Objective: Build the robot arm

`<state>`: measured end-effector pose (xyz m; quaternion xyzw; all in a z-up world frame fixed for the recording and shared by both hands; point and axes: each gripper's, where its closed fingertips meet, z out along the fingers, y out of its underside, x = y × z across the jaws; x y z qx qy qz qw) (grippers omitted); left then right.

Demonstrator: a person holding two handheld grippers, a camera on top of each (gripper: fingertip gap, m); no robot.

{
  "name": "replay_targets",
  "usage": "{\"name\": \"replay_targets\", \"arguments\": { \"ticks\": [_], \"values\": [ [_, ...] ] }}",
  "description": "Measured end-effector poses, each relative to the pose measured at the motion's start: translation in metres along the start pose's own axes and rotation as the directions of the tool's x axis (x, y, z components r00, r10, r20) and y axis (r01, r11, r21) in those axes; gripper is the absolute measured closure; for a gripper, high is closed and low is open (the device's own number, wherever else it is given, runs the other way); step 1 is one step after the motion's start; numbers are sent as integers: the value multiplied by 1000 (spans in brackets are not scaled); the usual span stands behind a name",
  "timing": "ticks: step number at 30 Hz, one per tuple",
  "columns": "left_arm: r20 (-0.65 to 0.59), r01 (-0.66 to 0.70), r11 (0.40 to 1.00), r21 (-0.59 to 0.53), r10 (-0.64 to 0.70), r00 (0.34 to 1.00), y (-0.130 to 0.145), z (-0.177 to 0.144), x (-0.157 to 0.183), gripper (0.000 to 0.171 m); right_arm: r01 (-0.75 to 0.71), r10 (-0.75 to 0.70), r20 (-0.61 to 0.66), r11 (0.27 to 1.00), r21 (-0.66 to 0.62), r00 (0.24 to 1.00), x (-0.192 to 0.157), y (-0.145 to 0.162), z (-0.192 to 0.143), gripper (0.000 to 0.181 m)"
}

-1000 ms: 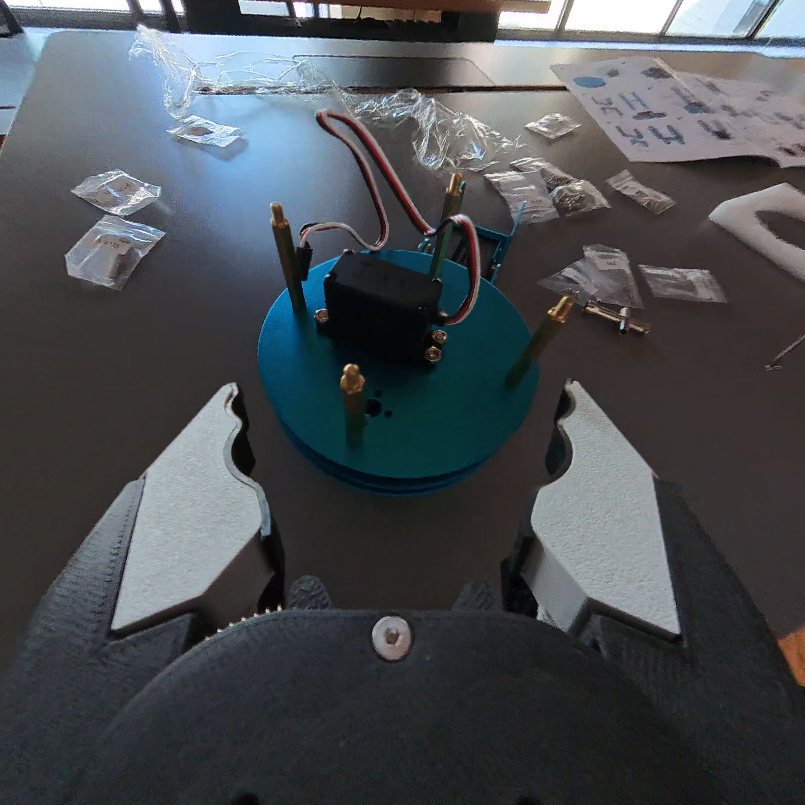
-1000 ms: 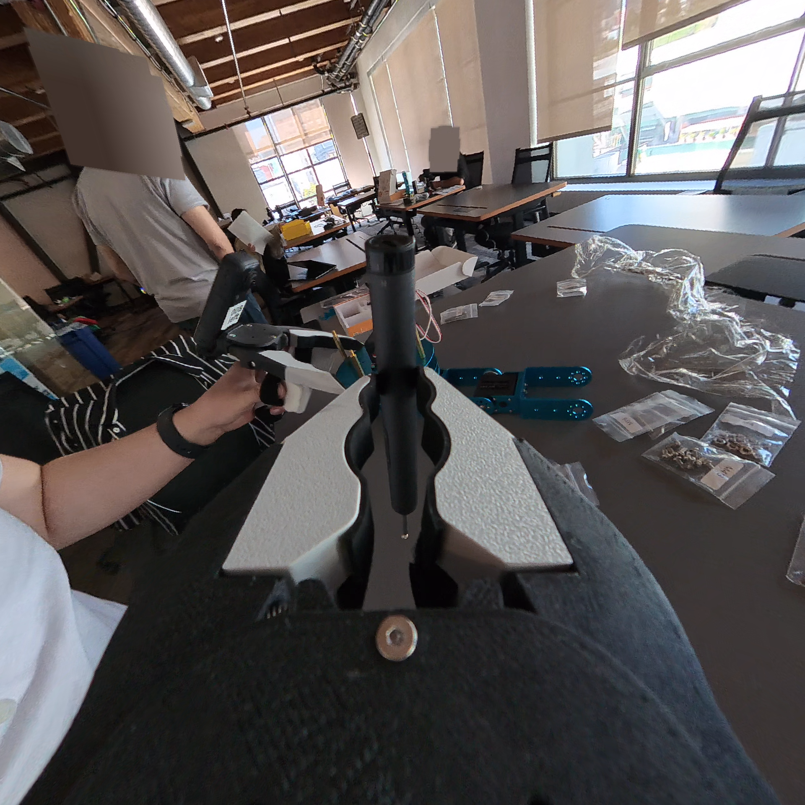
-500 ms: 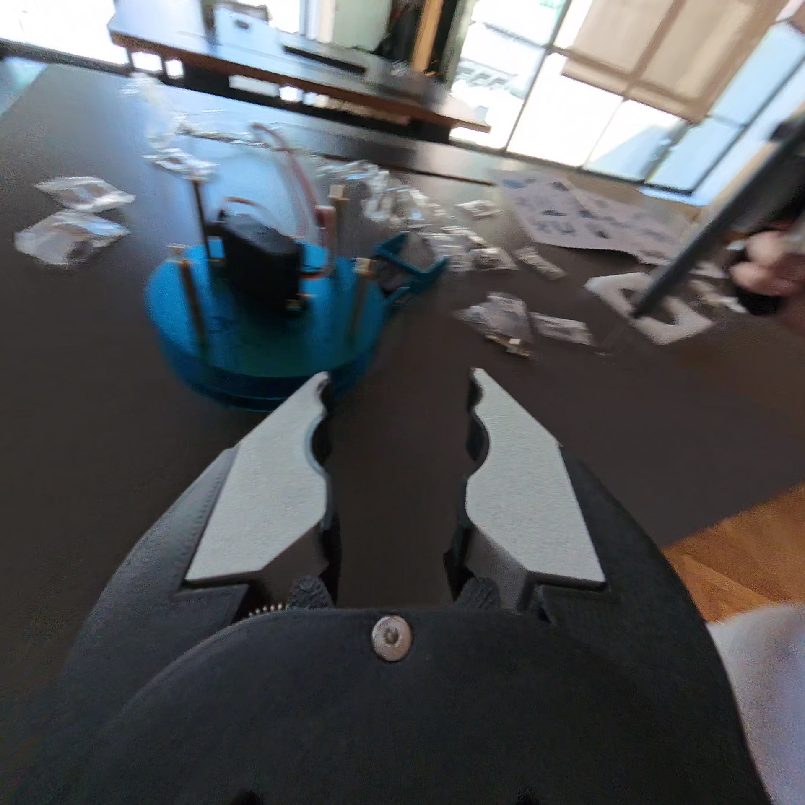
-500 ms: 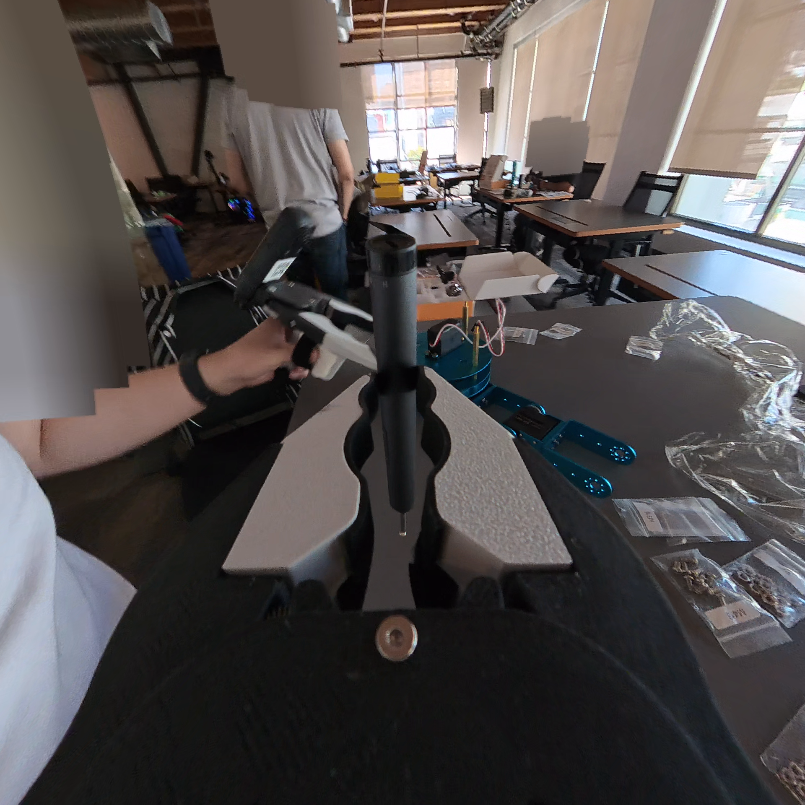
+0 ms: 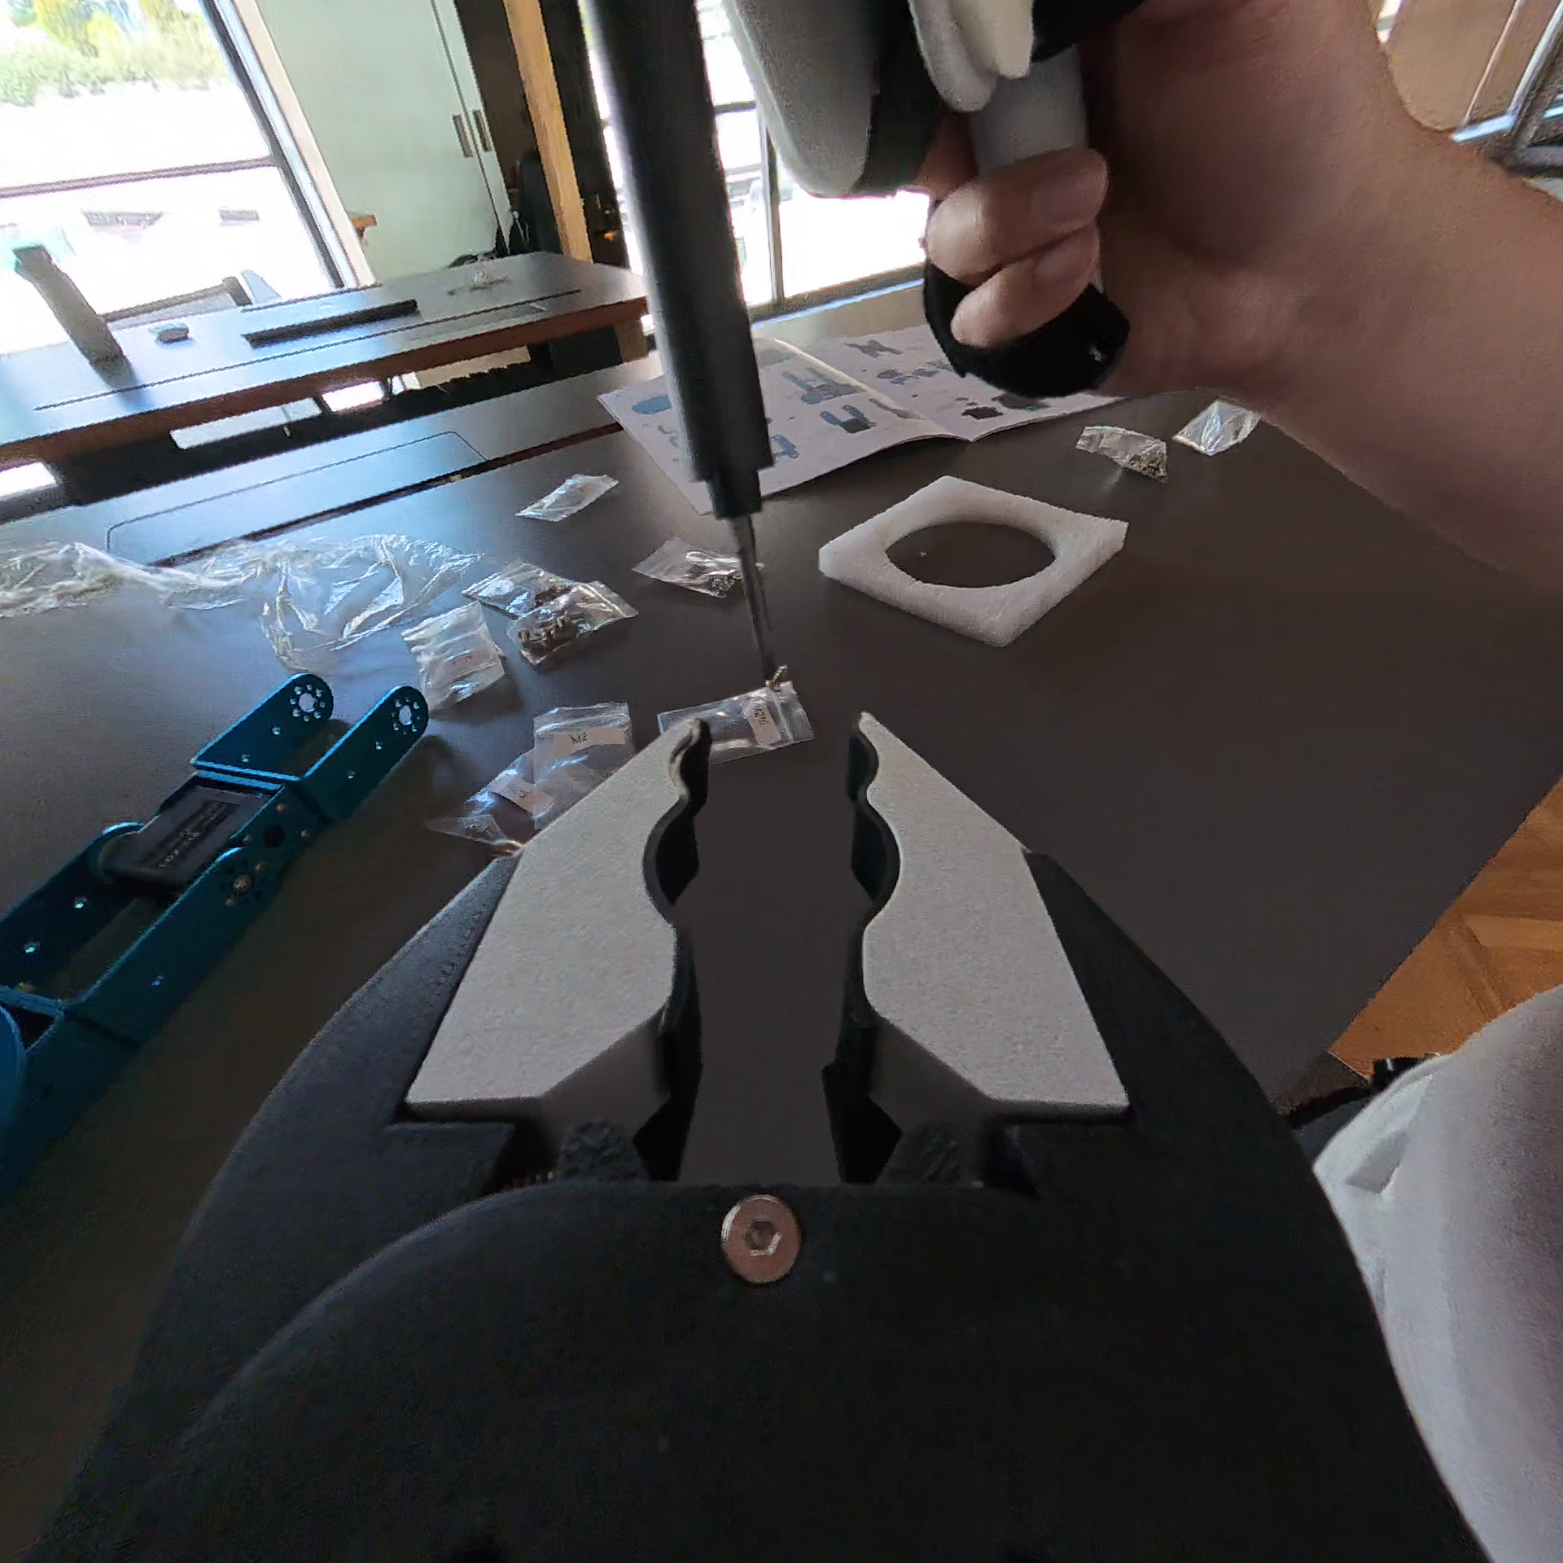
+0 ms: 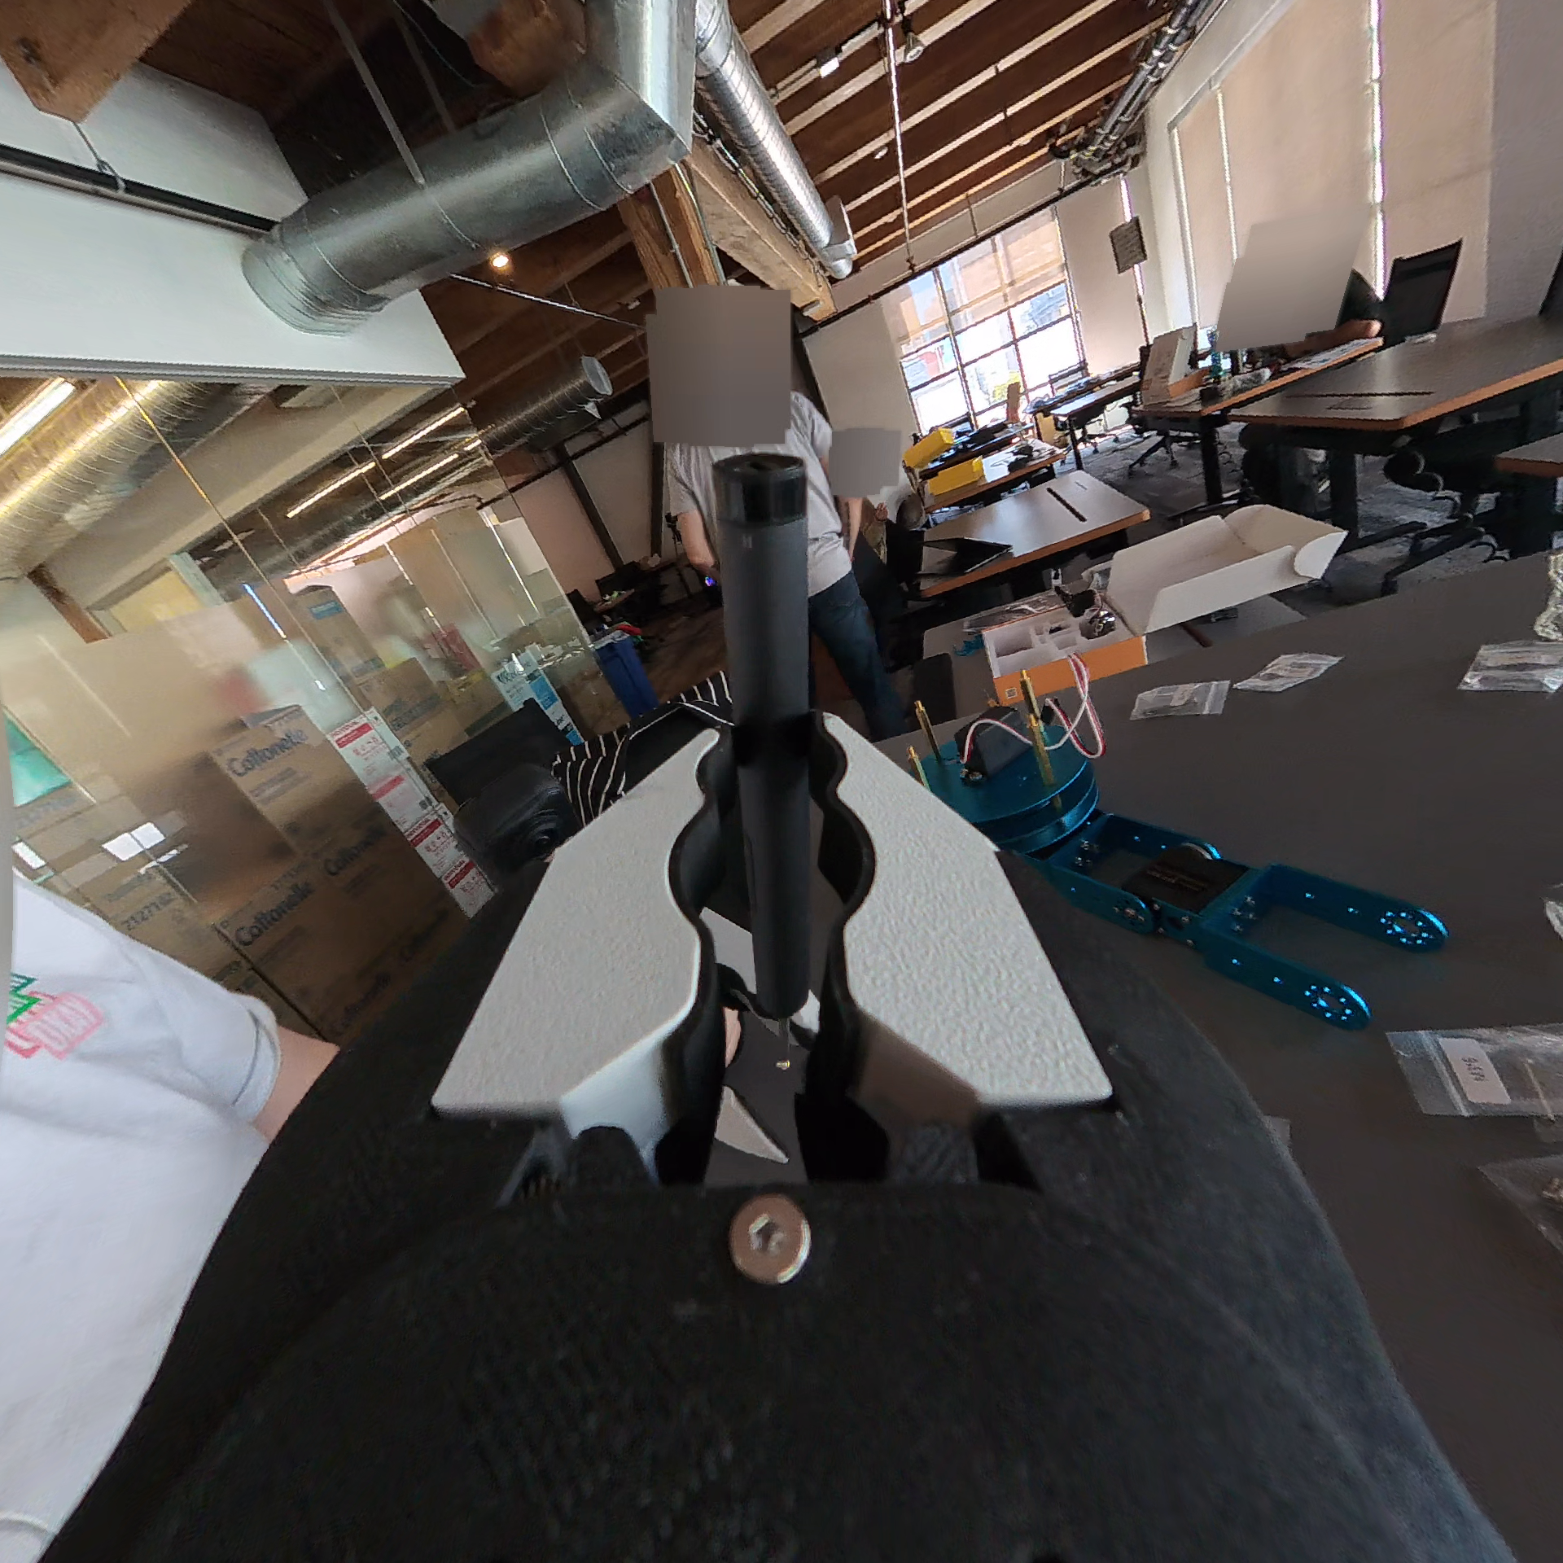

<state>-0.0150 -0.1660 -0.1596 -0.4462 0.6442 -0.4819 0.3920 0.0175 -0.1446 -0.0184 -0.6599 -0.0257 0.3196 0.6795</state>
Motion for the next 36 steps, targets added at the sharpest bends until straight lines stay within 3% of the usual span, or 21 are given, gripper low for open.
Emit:
{"name": "replay_targets", "arguments": {
  "ticks": [6, 8, 11, 20, 36],
  "values": [
    [215, 8, 1000, -4, -7, 976, -27, -17, -18, 141, 38, -37, -71, 999, 8, 997, 8, -8, -4, 165],
    [263, 61, 998, 16, -63, 963, -35, -16, -21, 134, 54, -52, -93, 998, 19, 994, 9, -12, -5, 165],
    [315, 52, 998, -21, -43, 948, -34, -4, -25, 129, 85, -79, -131, 995, 42, 988, 10, -18, -6, 164],
    [306, 107, 994, 15, -106, 946, -29, 17, -21, 155, 108, -98, -148, 992, 59, 984, 10, -28, -5, 165],
    [321, 104, 994, 28, -107, 941, -34, 17, -21, 166, 120, -114, -144, 992, 35, 983, 11, -27, -5, 165]
  ]
}}
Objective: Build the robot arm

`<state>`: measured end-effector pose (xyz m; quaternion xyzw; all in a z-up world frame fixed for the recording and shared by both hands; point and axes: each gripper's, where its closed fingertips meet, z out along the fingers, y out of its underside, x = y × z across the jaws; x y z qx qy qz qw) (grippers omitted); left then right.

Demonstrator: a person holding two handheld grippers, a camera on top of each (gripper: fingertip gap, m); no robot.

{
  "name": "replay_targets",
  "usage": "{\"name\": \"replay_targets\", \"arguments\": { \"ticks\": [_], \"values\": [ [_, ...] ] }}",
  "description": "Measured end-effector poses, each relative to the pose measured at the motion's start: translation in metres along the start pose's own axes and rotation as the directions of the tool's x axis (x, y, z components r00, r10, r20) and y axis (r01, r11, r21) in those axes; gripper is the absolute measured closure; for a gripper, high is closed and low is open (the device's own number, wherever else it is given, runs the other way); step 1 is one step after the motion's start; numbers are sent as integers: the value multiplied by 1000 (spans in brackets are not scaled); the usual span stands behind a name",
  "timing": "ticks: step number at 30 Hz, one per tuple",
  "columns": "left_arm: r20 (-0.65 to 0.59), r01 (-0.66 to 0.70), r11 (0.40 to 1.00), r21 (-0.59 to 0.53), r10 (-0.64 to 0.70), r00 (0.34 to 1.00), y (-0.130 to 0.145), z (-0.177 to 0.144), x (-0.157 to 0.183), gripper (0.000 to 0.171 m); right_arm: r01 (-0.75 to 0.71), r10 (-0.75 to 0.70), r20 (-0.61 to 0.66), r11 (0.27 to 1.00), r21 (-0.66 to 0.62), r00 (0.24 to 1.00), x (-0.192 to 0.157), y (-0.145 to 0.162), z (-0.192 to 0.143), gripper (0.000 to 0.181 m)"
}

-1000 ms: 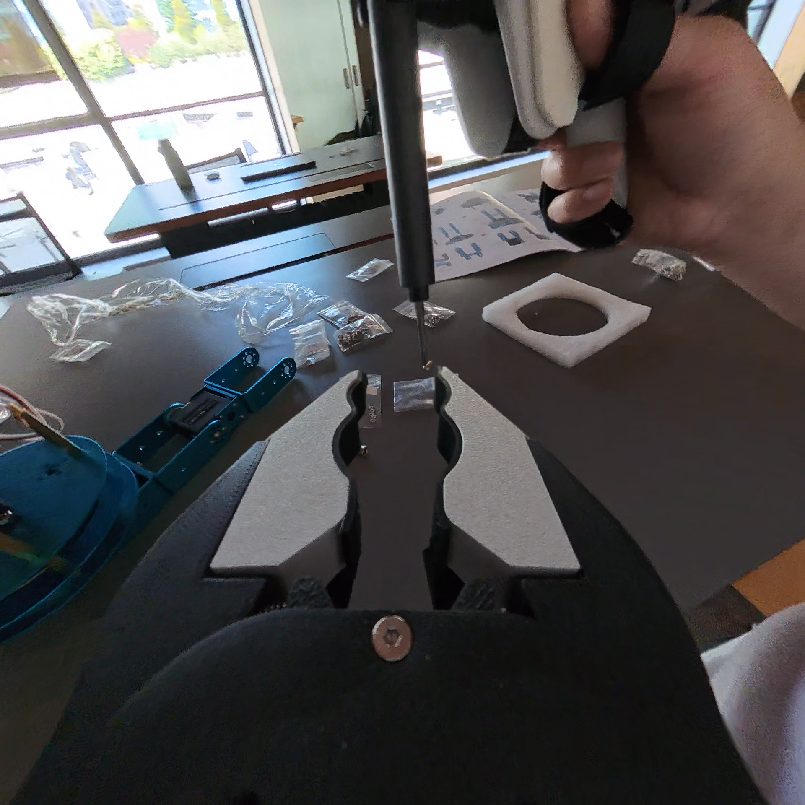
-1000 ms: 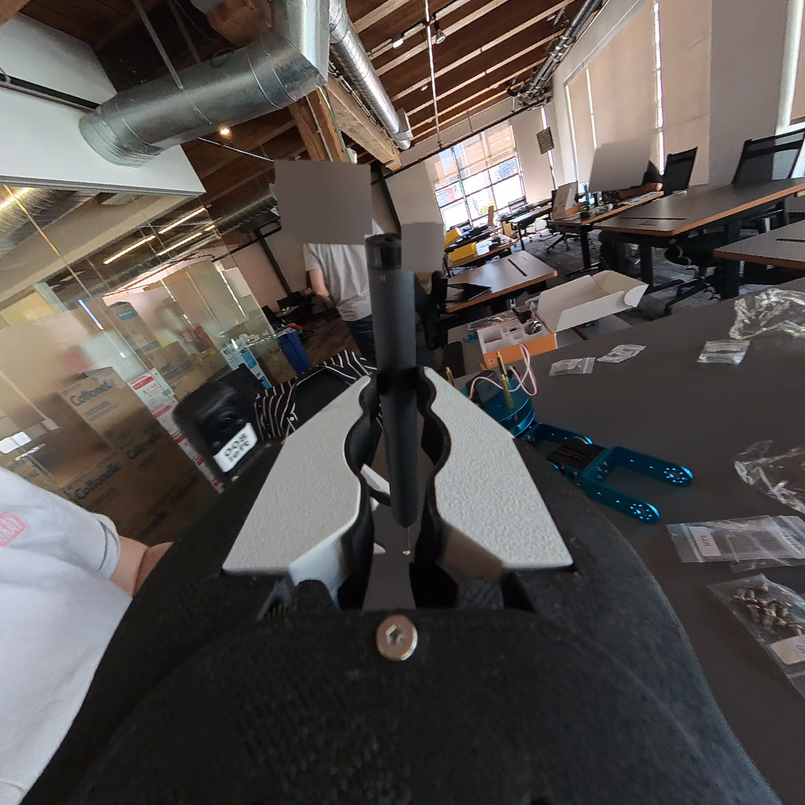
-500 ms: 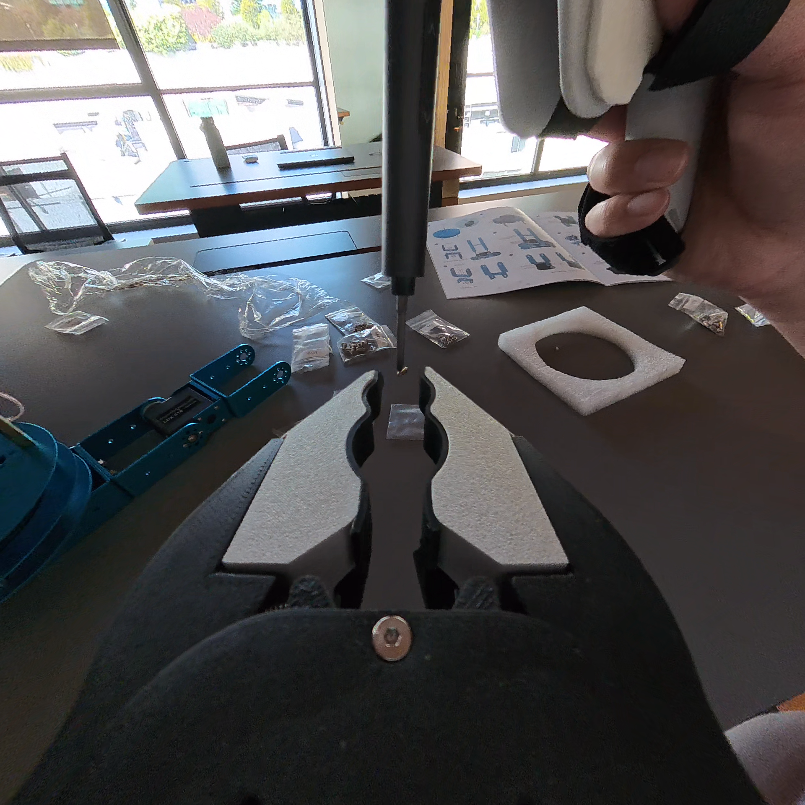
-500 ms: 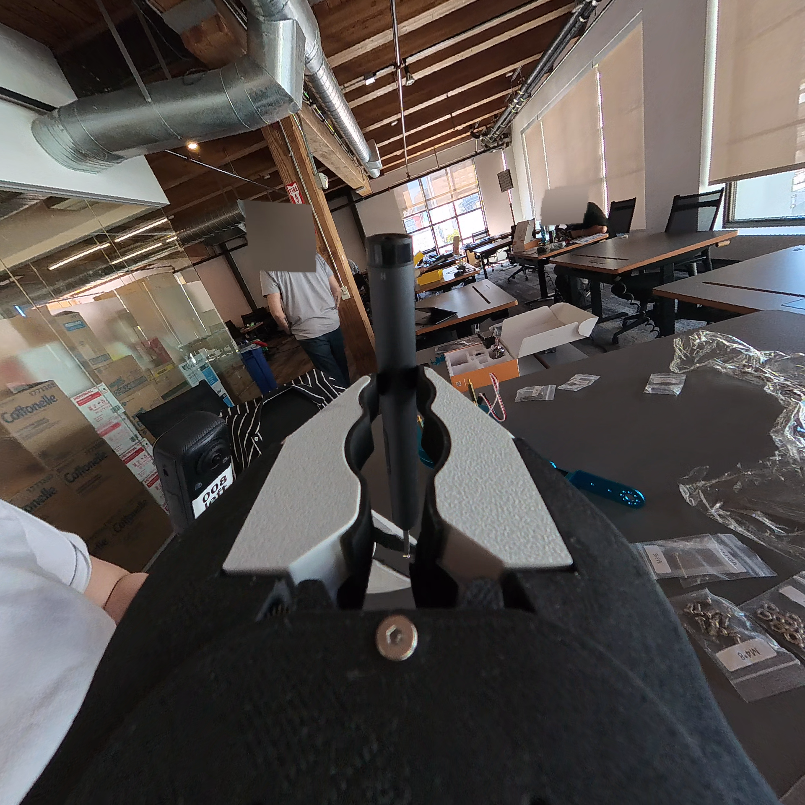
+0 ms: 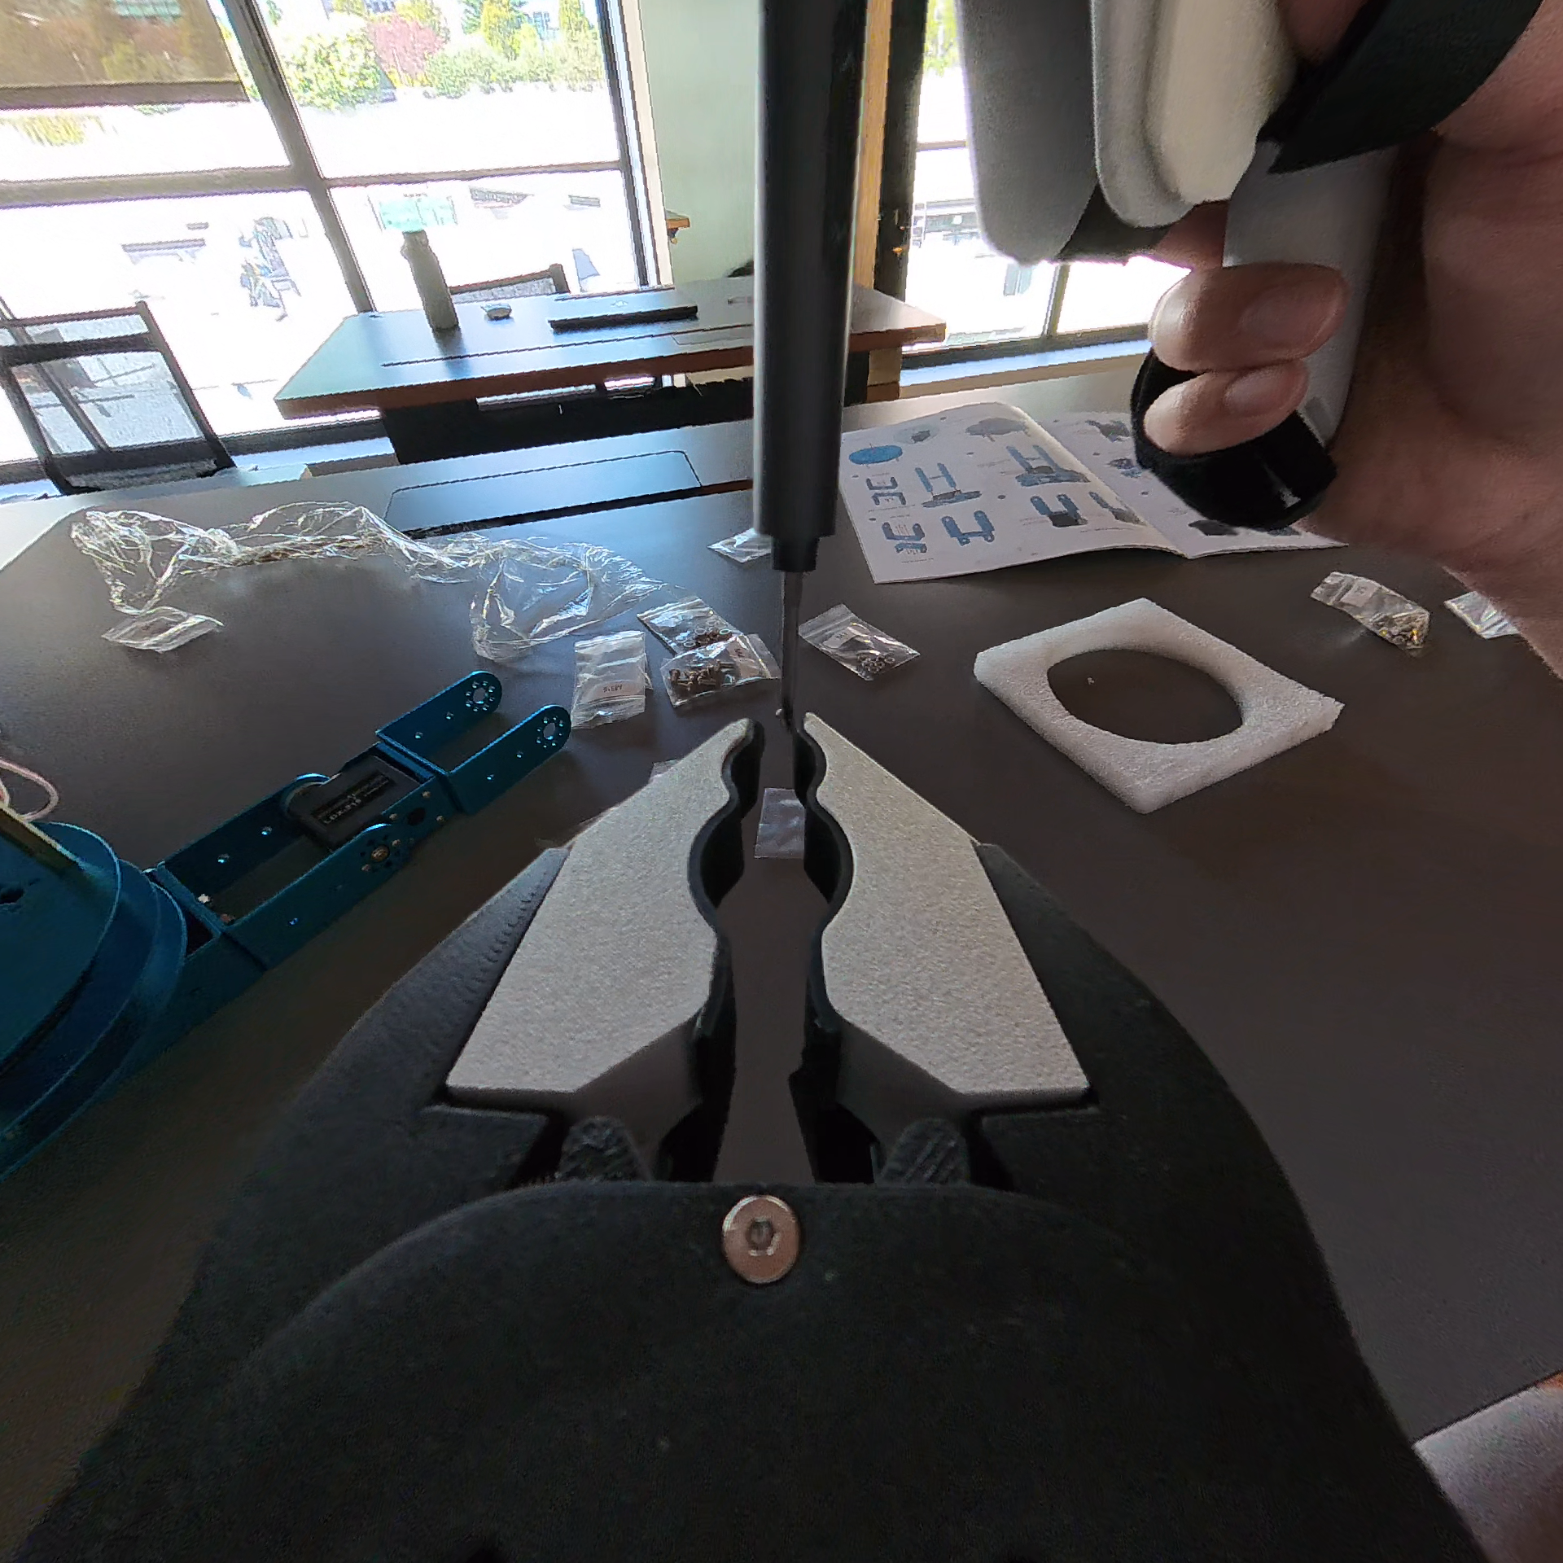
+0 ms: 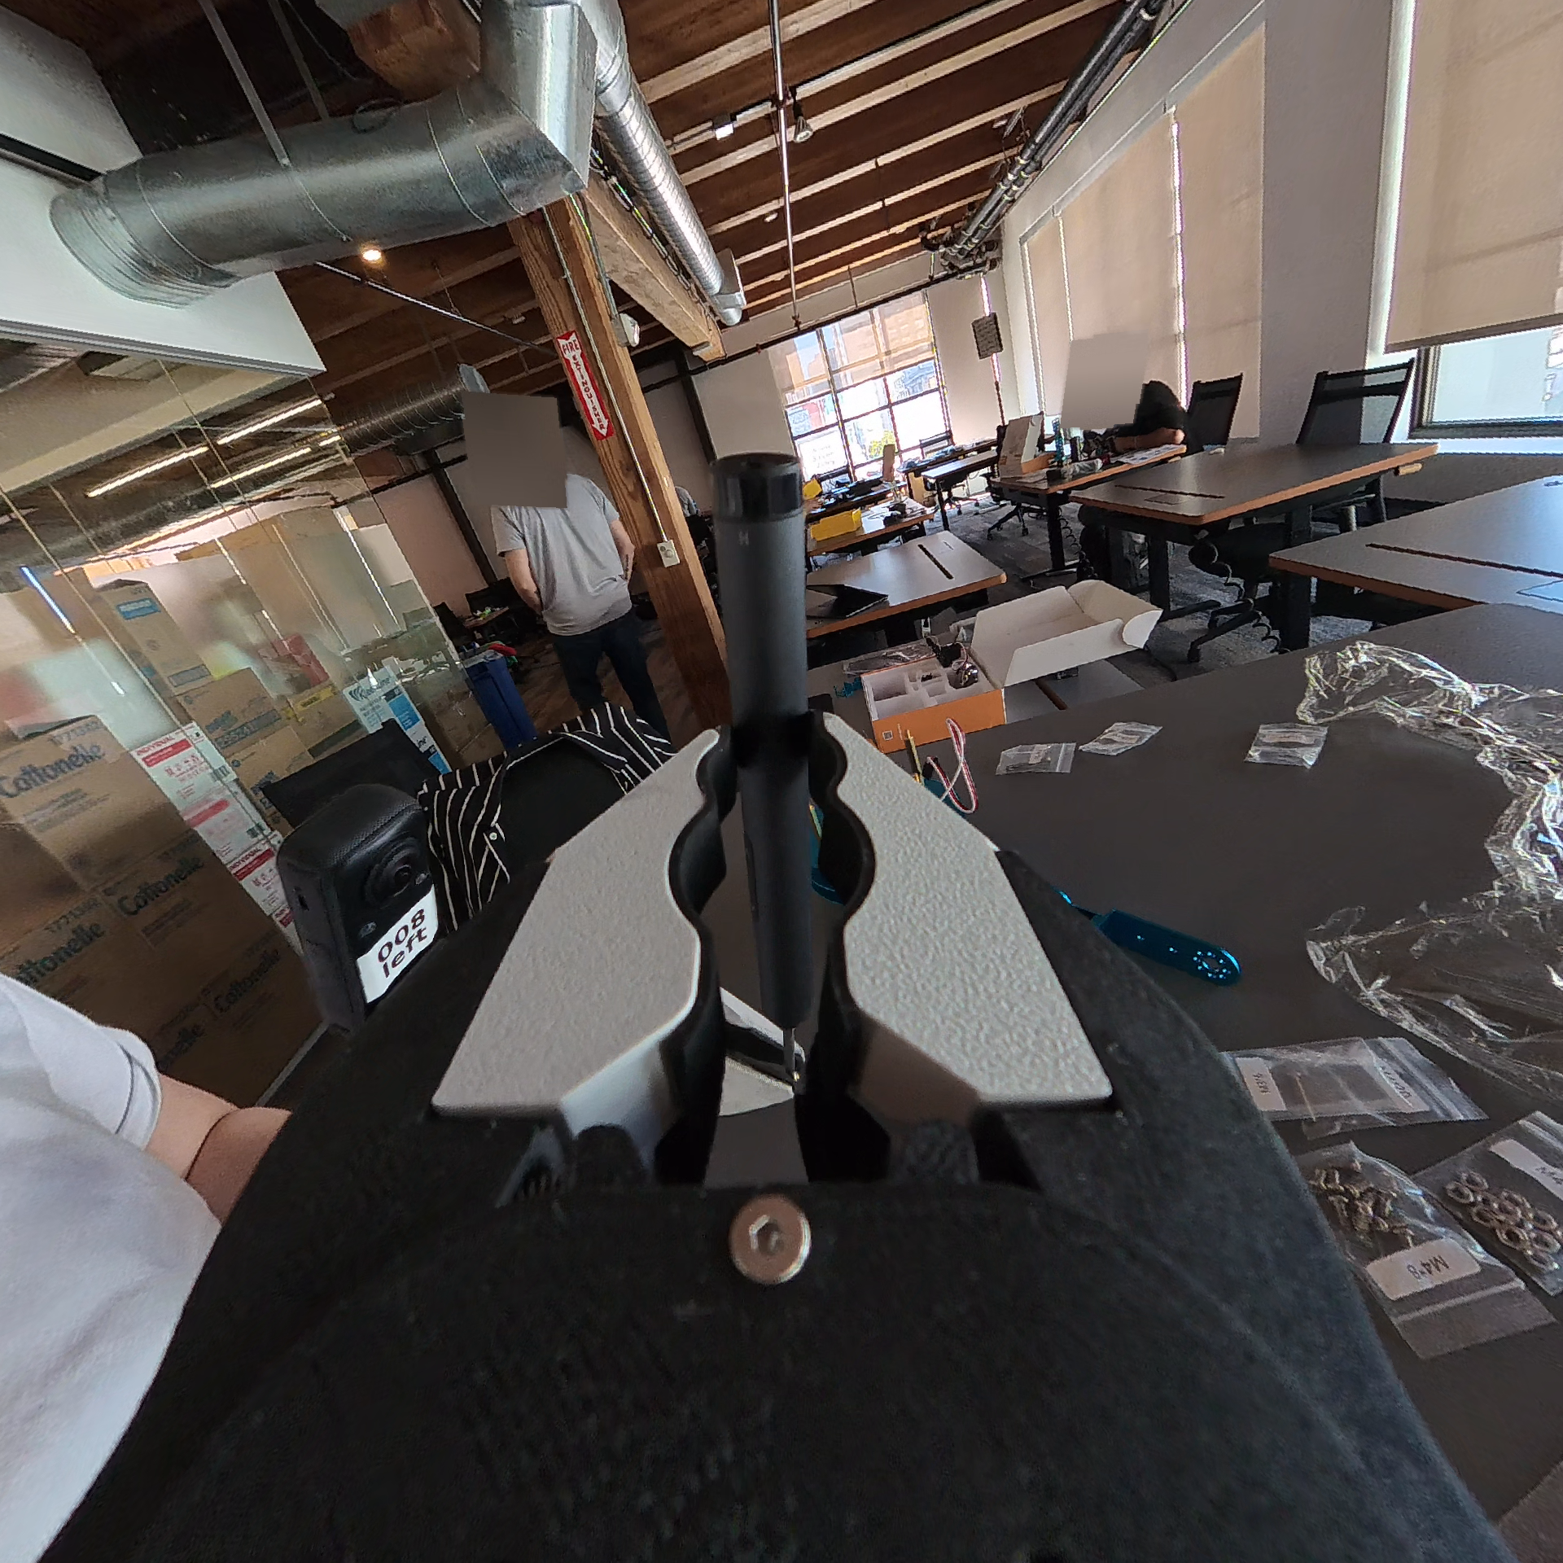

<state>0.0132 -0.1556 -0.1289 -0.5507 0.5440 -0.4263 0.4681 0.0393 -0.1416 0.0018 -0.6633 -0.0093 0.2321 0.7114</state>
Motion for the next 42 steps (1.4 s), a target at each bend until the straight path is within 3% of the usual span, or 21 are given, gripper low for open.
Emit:
{"name": "replay_targets", "arguments": {
  "ticks": [11, 16, 20, 24, 27, 31, 39, 42],
  "values": [
    [-53, 47, 999, 25, -45, 998, -3, -3, 5, 171, 5, -4, -2, 1000, 4, 1000, 2, -3, -5, 164],
    [-216, 126, 987, 104, -101, 971, -13, -13, 14, 171, -18, 18, 3, 999, 36, 1000, 4, -10, -11, 164],
    [-490, 284, 935, 210, -151, 858, -32, -36, 29, 171, -183, 172, 103, 977, 112, 980, 3, -26, -19, 165],
    [-710, 539, 831, 137, -297, 638, -48, -51, 26, 171, -299, 260, 232, 942, 154, 937, -9, -51, -21, 165],
    [-771, 636, 768, 80, -356, 527, -52, -54, 18, 171, -306, 256, 278, 939, 154, 926, -19, -63, -22, 165],
    [-797, 652, 754, 77, -347, 495, -54, -59, 15, 171, -282, 245, 240, 950, 135, 939, -16, -56, -23, 165],
    [-911, 721, 693, 22, -283, 299, -68, -74, 28, 171, -333, 281, 270, 927, 170, 921, -19, -58, -21, 165],
    [-917, 726, 688, -4, -292, 272, -65, -73, 31, 171, -277, 234, 257, 950, 147, 938, -28, -60, -14, 165]
  ]
}}
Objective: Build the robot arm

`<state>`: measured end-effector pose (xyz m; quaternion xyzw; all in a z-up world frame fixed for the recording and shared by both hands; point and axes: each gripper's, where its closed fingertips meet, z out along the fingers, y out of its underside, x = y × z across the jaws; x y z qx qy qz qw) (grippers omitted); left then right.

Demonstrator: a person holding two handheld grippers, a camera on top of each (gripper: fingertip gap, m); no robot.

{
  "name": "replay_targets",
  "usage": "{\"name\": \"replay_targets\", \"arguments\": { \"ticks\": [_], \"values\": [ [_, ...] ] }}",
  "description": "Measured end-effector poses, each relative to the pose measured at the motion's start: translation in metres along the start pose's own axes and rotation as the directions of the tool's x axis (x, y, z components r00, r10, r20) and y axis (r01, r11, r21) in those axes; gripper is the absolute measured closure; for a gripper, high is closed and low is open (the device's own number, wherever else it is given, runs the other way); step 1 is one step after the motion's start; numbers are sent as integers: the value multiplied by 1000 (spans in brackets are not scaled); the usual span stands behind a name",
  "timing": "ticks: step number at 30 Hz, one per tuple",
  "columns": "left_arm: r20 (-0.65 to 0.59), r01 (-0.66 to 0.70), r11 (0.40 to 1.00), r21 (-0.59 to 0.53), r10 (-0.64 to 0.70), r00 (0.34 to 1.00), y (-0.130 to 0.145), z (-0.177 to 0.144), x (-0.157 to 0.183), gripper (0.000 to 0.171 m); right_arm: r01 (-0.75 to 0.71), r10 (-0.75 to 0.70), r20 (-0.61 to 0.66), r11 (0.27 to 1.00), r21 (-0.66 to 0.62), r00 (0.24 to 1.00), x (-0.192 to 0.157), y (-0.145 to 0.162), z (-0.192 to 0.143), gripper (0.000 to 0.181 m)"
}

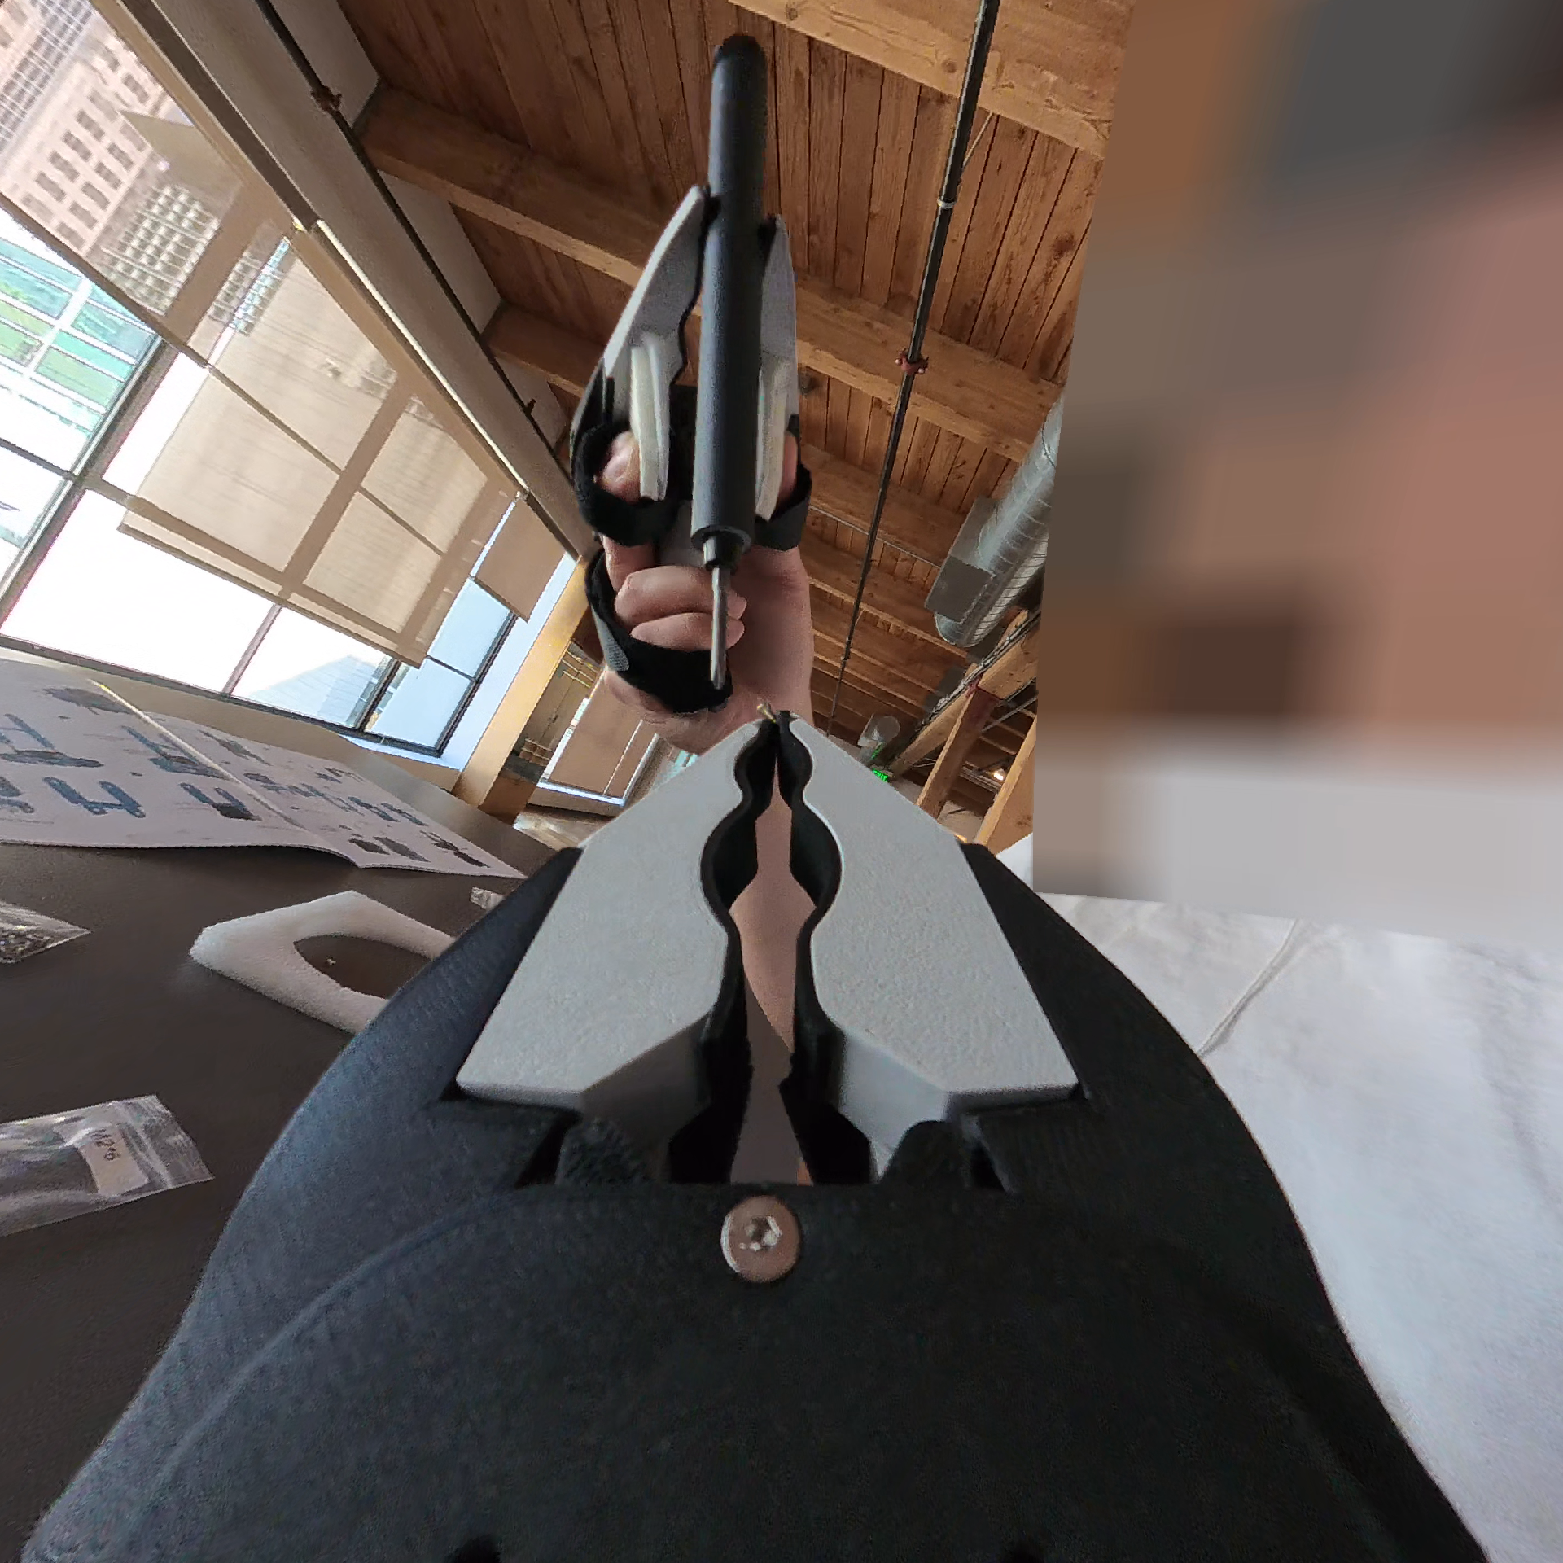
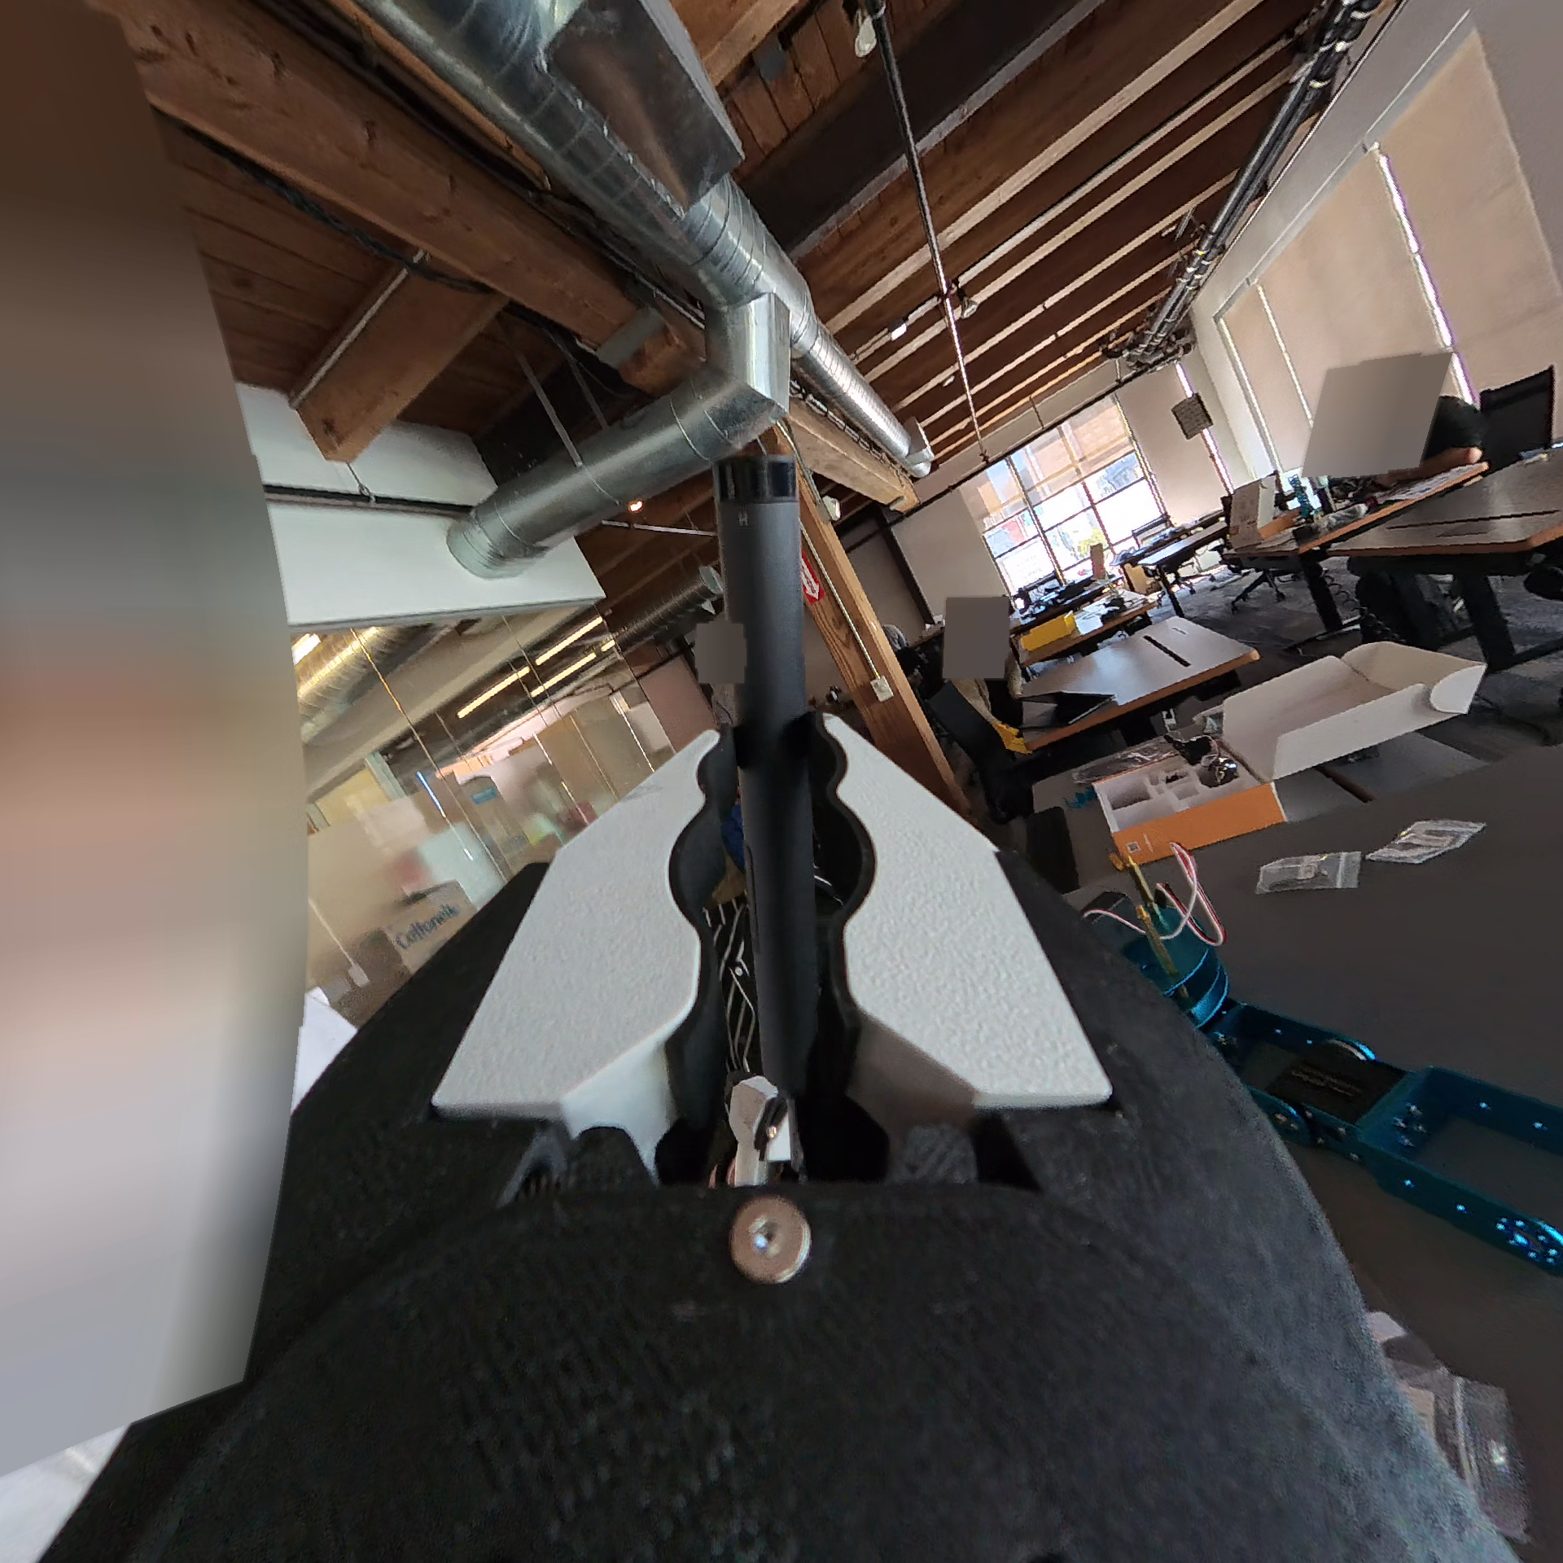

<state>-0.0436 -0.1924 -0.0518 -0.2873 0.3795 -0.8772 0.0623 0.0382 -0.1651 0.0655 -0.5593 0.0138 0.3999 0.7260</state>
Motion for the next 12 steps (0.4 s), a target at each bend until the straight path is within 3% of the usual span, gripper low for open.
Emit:
{"name": "replay_targets", "arguments": {
  "ticks": [5, 10, 12],
  "values": [
    [2, 11, 1000, -15, -11, 1000, 2, -4, 2, 171, 51, -52, -26, 998, -38, 998, -4, 1, -1, 165],
    [-9, 59, 998, 13, -59, 998, 3, -5, -1, 171, 32, -31, -29, 999, 31, 999, -6, -16, -12, 165],
    [-79, 125, 991, 48, -121, 990, 0, -2, 4, 171, 34, -32, -26, 998, 57, 999, -9, -21, -13, 165]
  ]
}}
